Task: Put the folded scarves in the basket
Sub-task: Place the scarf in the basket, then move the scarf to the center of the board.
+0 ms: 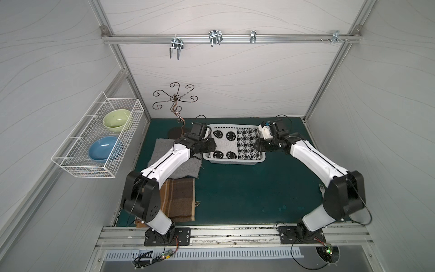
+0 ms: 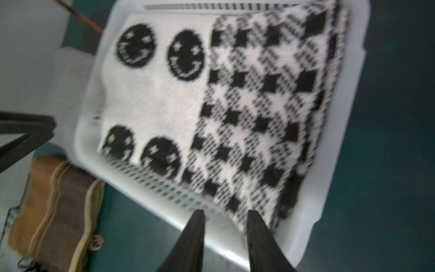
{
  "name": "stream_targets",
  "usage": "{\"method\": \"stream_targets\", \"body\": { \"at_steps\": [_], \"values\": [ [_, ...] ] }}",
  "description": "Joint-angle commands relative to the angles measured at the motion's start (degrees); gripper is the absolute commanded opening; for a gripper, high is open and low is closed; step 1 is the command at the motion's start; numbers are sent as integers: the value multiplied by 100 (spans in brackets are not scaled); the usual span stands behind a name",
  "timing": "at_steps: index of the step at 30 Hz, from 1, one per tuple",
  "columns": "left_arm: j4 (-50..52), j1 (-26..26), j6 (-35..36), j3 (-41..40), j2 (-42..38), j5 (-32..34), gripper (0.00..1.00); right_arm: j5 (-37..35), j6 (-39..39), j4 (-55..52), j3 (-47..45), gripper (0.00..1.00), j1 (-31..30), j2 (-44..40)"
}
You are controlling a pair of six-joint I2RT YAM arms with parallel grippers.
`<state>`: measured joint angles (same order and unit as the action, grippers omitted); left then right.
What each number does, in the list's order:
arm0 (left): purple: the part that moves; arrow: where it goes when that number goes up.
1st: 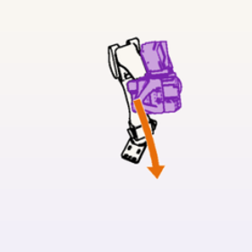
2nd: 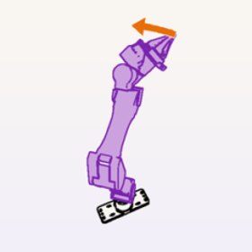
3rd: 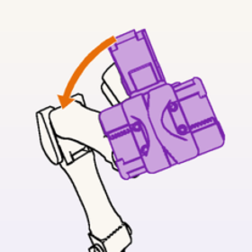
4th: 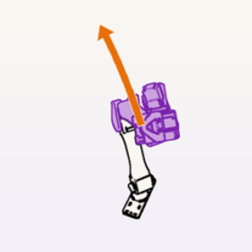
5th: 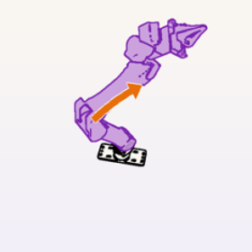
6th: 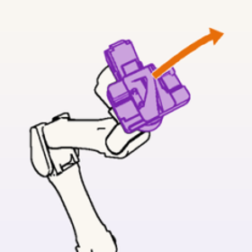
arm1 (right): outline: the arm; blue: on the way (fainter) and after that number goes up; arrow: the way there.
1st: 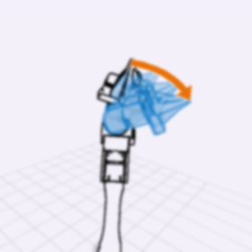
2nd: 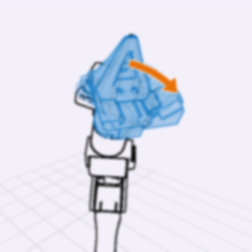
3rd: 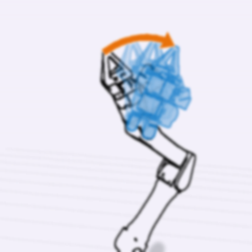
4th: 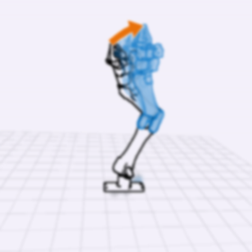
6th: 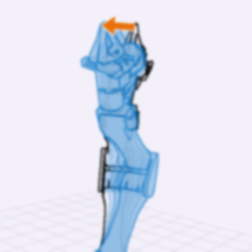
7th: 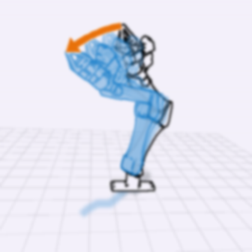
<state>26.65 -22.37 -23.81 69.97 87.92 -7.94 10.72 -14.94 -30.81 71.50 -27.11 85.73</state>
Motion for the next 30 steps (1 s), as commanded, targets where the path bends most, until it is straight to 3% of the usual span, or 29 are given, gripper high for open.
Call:
{"method": "stream_targets", "body": {
  "at_steps": [1, 6, 11, 20, 30],
  "values": [
    [-116, 53, -196, -508, -292, 117, 46, 324, -614, 312, -737, 40, -930, -338],
    [-238, 57, -380, -1363, -877, 170, 43, 142, -1558, 1335, -1507, 48, -2525, -303],
    [-117, 57, -420, -1934, -1550, 469, 39, 156, -1973, 2140, -1366, 49, -3423, 674],
    [274, 488, -221, -2286, -1716, 1204, 35, 434, -2588, 3352, -650, 50, -3874, 2188],
    [-39, 755, -367, -2539, -1737, 1041, 32, 895, -2971, 3998, 55, 53, -4047, 3354]
  ]
}}
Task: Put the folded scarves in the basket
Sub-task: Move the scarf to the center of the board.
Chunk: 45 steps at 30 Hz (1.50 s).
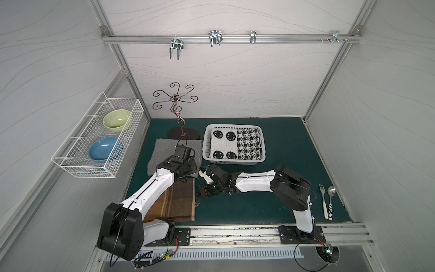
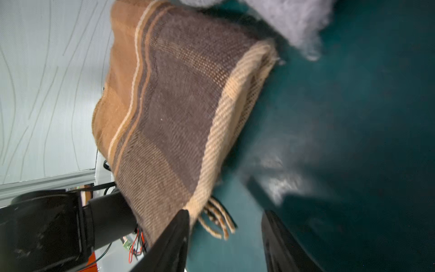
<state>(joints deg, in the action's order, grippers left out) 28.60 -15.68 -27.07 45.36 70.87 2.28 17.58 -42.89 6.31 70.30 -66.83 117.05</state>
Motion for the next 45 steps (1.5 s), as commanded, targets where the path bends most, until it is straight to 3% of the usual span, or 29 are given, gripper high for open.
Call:
{"method": "stream_targets", "body": {
  "at_steps": [1, 7, 10, 12, 15, 20, 30, 37, 45],
  "values": [
    [-272, 100, -44, -97, -38, -16, 32, 252, -186, 285, 242, 52, -84, 329],
    [-324, 127, -43, -133, 14, -90, 32, 408, -347, 550, 386, 44, -85, 715],
    [-331, 136, -35, -133, 14, -96, 32, 530, -483, 807, 366, 29, -86, 885],
    [-342, 133, -44, -133, 23, -146, 32, 620, -598, 980, 368, 13, -68, 995],
    [-353, 136, -53, -148, -2, -232, 32, 625, -568, 1037, 262, 1, -52, 941],
    [-413, 131, -121, -211, -121, -447, 31, 476, -527, 1129, -649, 0, 254, 323],
    [-645, 97, -303, -396, -289, -1044, 30, 595, 177, 549, -2995, 0, 1421, -1353],
    [-862, -391, -419, -542, -277, -1204, 32, 273, 906, -805, -3745, 0, 2091, -2557],
    [-1314, -573, -611, -1022, -204, -1292, 34, 495, 1241, -1368, -4427, 0, 3280, -3780]
  ]
}}
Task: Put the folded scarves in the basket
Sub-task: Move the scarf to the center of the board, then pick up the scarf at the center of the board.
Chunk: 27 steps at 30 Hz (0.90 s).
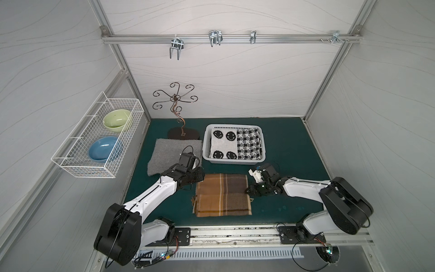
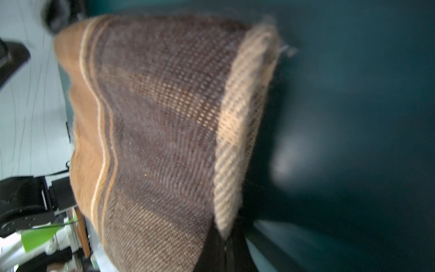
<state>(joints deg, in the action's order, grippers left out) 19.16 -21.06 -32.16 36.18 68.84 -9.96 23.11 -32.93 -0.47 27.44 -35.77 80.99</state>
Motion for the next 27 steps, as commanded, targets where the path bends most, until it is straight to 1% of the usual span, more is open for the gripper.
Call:
{"method": "stream_targets", "body": {
  "at_steps": [1, 3, 5, 7, 8, 11, 13, 15, 18, 24, 27],
  "values": [
    [-394, -62, -85, -158, 31, -68, 35, -130, 295, -885, -59, 0, 176, -242],
    [-442, -130, -79, -276, 60, -26, 36, -328, 258, -1052, -2, 3, 187, -386],
    [-571, -221, -113, -441, 57, -2, 39, -514, 176, -1165, -6, 23, 193, -562],
    [-679, -256, -106, -544, 85, -87, 42, -550, 84, -1158, -64, 32, 205, -781],
    [-714, -274, -90, -567, 95, -132, 43, -573, 21, -1142, -114, 39, 202, -935],
    [-730, -346, -45, -591, 77, -147, 48, -580, -105, -1143, -216, 51, 211, -1444],
    [-703, -379, -27, -621, 87, -104, 50, -551, -244, -1041, -278, 57, 216, -1617],
    [-752, -399, -27, -696, 174, -120, 53, -445, -286, -906, -284, 59, 211, -1601],
    [-998, -423, -71, -858, 370, -277, 54, -344, -320, -697, -306, 60, 211, -1348],
    [-1282, -617, -185, -1151, 407, -209, 54, -162, -396, -75, -386, 60, 197, -644],
    [-1478, -670, -226, -1223, 567, -294, 54, -128, -556, 326, -385, 60, 8, -293]
  ]
}}
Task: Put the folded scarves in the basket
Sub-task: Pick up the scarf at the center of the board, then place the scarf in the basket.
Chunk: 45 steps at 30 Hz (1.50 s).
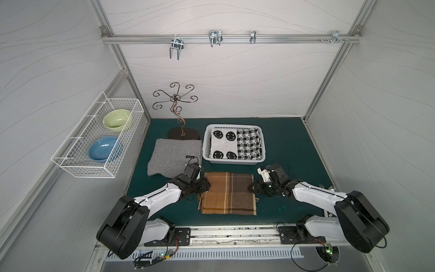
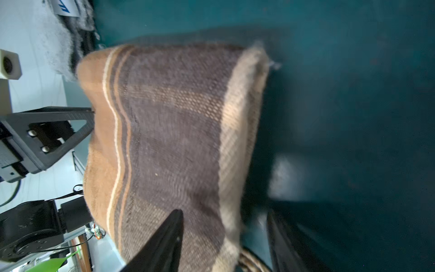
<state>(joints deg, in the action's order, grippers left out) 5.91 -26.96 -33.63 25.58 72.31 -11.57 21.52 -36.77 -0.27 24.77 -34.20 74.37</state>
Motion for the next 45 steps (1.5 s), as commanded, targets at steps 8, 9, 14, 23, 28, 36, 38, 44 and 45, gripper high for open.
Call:
{"method": "stream_targets", "body": {
  "at_steps": [8, 9, 14, 23, 28, 36, 38, 44, 45],
  "values": [
    [-1107, -640, -465, -277, 675, -235, 46, -173, -391, 991, 166, 58, -950, 1183],
    [-1090, -715, -490, -249, 649, -157, 41, -150, -396, 1051, 209, 57, -971, 1265],
    [-1029, -846, -497, -143, 544, -135, 12, -85, -433, 1338, 295, 37, -1033, 1418],
    [-507, -888, -520, 59, -184, -161, 0, -241, -186, 537, 425, 0, -1049, 571],
    [142, -976, -496, 500, -741, -99, 0, -501, -7, -423, 764, 0, -1111, -340],
    [819, -995, -428, 1584, -1099, -100, 0, -736, 450, -2004, 2076, 0, -1133, -1025],
    [1079, -987, -320, 2075, -990, -19, 0, -755, 591, -2346, 2567, 0, -1086, -978],
    [1744, -666, 178, 3914, -77, -36, 0, -292, 1142, -3093, 4251, 0, -343, -389],
    [1780, -591, 236, 4182, 75, -53, 0, -202, 1222, -3177, 4518, 0, -200, -262]
  ]
}}
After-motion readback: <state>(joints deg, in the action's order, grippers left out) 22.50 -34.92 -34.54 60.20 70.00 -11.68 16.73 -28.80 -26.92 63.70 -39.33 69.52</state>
